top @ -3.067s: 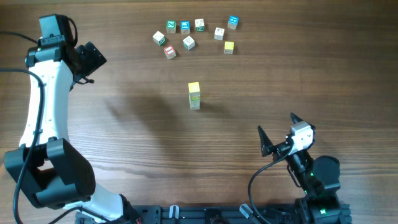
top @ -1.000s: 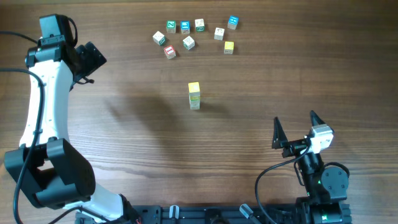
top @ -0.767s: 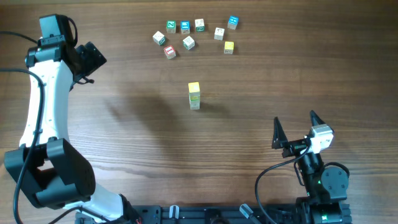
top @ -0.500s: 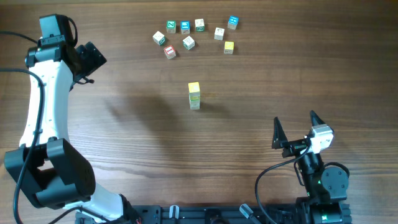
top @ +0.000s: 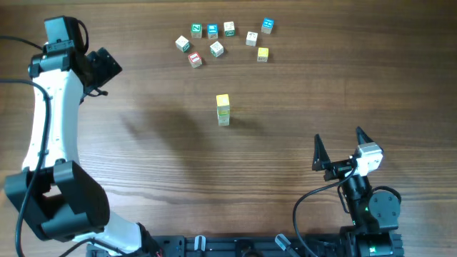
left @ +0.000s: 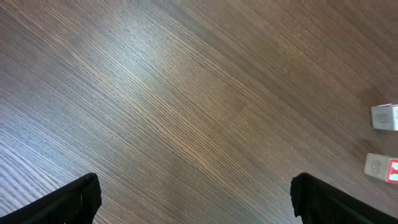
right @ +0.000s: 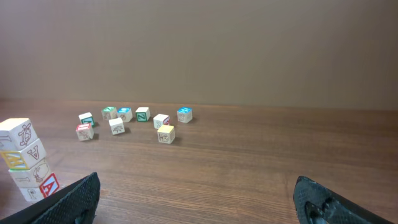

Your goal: Form a tower

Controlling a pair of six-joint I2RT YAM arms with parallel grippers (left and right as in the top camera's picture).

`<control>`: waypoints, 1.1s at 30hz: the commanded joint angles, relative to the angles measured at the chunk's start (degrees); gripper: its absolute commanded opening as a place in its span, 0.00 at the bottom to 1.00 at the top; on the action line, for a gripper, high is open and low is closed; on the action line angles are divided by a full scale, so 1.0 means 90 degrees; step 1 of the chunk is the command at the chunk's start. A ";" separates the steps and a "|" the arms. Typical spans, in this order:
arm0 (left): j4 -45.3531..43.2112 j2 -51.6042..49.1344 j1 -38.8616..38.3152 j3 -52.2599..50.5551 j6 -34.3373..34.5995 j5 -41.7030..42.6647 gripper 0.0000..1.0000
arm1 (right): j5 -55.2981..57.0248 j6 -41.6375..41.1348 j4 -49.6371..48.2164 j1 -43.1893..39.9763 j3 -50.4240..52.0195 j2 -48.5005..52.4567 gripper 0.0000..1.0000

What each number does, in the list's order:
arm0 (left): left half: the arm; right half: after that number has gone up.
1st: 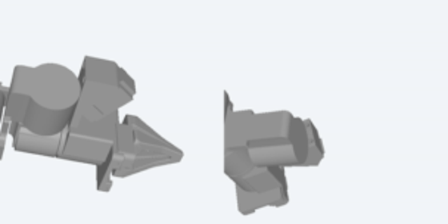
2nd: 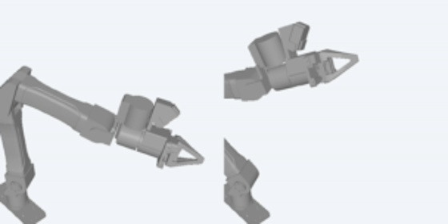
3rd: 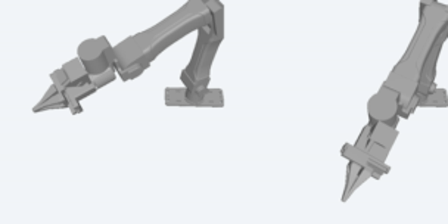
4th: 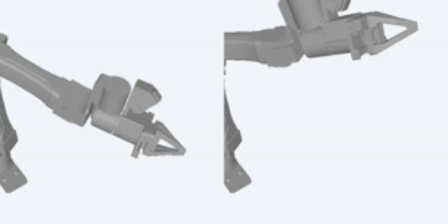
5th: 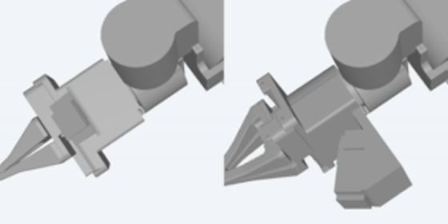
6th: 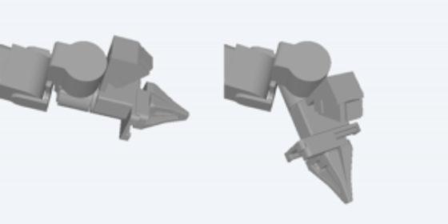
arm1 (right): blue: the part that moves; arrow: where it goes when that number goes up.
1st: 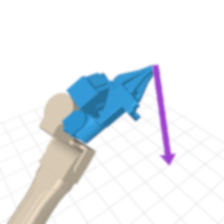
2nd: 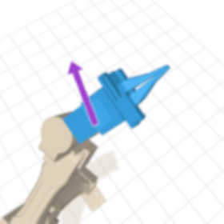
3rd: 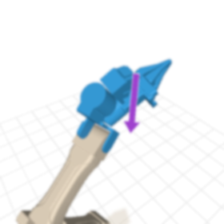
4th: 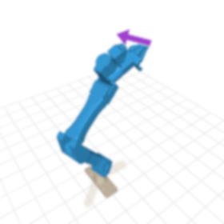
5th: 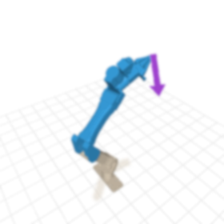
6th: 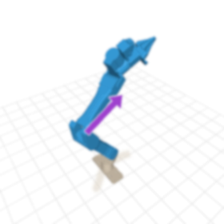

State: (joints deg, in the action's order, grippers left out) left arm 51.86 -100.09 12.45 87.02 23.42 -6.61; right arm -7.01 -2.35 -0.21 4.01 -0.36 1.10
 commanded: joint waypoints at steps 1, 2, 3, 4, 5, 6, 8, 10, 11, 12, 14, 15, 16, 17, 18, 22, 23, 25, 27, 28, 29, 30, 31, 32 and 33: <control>-0.0010 0.0988 -0.0053 0.0058 -0.0051 -0.0061 1.00 | 0.0112 -0.0087 -0.0012 -0.0036 0.0005 -0.0100 1.00; -0.0010 0.1292 -0.0087 0.0053 -0.0051 -0.0061 1.00 | 0.0112 -0.0087 -0.0012 -0.0036 0.0005 -0.0100 1.00; -0.0010 0.1600 -0.0126 0.0027 -0.0051 -0.0061 1.00 | 0.0114 -0.0087 -0.0012 -0.0036 0.0005 -0.0100 1.00; -0.0010 0.2059 -0.0187 -0.0029 -0.0053 -0.0061 1.00 | 0.0114 -0.0087 -0.0010 -0.0036 0.0005 -0.0100 1.00; -0.0010 0.2412 -0.0209 -0.0092 -0.0053 -0.0061 1.00 | 0.0112 -0.0087 -0.0012 -0.0036 0.0007 -0.0100 1.00; -0.0012 0.2718 -0.0211 -0.0163 -0.0051 -0.0061 1.00 | 0.0112 -0.0087 -0.0010 -0.0036 0.0007 -0.0100 1.00; 0.0041 0.3466 -0.0211 -0.0350 -0.0053 -0.0061 1.00 | 0.0112 -0.0085 -0.0012 -0.0036 0.0007 -0.0100 1.00; 0.0296 0.4073 -0.0211 -0.0384 -0.0053 -0.0061 1.00 | 0.0114 -0.0087 -0.0010 -0.0036 0.0007 -0.0100 1.00; 0.0398 0.4405 -0.0211 -0.0384 -0.0053 -0.0061 1.00 | 0.0112 -0.0087 -0.0010 -0.0036 0.0007 -0.0100 1.00; 0.0474 0.4583 -0.0211 -0.0384 -0.0051 -0.0061 1.00 | 0.0114 -0.0085 -0.0010 -0.0036 0.0005 -0.0100 1.00; 0.0930 0.4714 -0.0211 -0.0384 -0.0051 -0.0061 1.00 | 0.0114 -0.0087 -0.0012 -0.0036 0.0007 -0.0100 1.00; 0.1178 0.4755 -0.0211 -0.0384 -0.0053 -0.0061 1.00 | 0.0114 -0.0087 -0.0012 -0.0036 0.0007 -0.0100 1.00; 0.1457 0.4784 -0.0211 -0.0384 -0.0051 -0.0061 1.00 | 0.0112 -0.0085 -0.0010 -0.0036 0.0005 -0.0100 0.99; 0.1792 0.4792 -0.0211 -0.0384 -0.0051 -0.0061 1.00 | 0.0114 -0.0087 -0.0012 -0.0036 0.0007 -0.0100 1.00; 0.1851 0.4809 -0.0211 -0.0384 -0.0051 -0.0061 1.00 | 0.0114 -0.0087 -0.0010 -0.0036 0.0007 -0.0100 1.00; 0.1195 0.4813 -0.0211 -0.0398 -0.0053 -0.0061 1.00 | 0.0112 -0.0087 -0.0012 -0.0036 0.0007 -0.0100 1.00; 0.0639 0.4813 -0.0216 -0.0471 -0.0051 -0.0061 1.00 | 0.0112 -0.0090 -0.0010 -0.0036 0.0007 -0.0100 1.00; -0.1528 0.4826 -0.0306 -0.0894 -0.0053 -0.0061 1.00 | 0.0112 -0.0087 -0.0012 -0.0036 0.0007 -0.0100 1.00; -0.3718 0.4874 -0.0423 -0.1498 -0.0051 -0.0061 1.00 | 0.0112 -0.0087 -0.0012 -0.0036 0.0005 -0.0100 1.00; -0.4328 0.4894 -0.0471 -0.1734 -0.0051 -0.0061 1.00 | 0.0112 -0.0087 -0.0012 -0.0036 0.0007 -0.0100 1.00; -0.4879 0.4947 -0.0542 -0.2086 -0.0051 -0.0061 1.00 | 0.0114 -0.0090 -0.0012 -0.0036 0.0007 -0.0100 1.00; -0.4901 0.5003 -0.0568 -0.2263 -0.0053 -0.0061 1.00 | 0.0114 -0.0087 -0.0012 -0.0036 0.0005 -0.0100 1.00; -0.4843 0.5095 -0.0568 -0.2448 -0.0053 -0.0061 1.00 | 0.0114 -0.0087 -0.0012 -0.0036 0.0005 -0.0100 1.00; -0.4784 0.5202 -0.0568 -0.2613 -0.0053 -0.0061 1.00 | 0.0112 -0.0087 -0.0012 -0.0036 0.0007 -0.0100 1.00; -0.4809 0.5319 -0.0568 -0.2737 -0.0053 -0.0061 1.00 | 0.0114 -0.0085 -0.0012 -0.0036 0.0007 -0.0100 0.99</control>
State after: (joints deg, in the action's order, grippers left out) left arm 8.56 -54.94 7.62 66.59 23.24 -6.63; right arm -7.01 -2.35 -0.16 4.01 -0.36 0.73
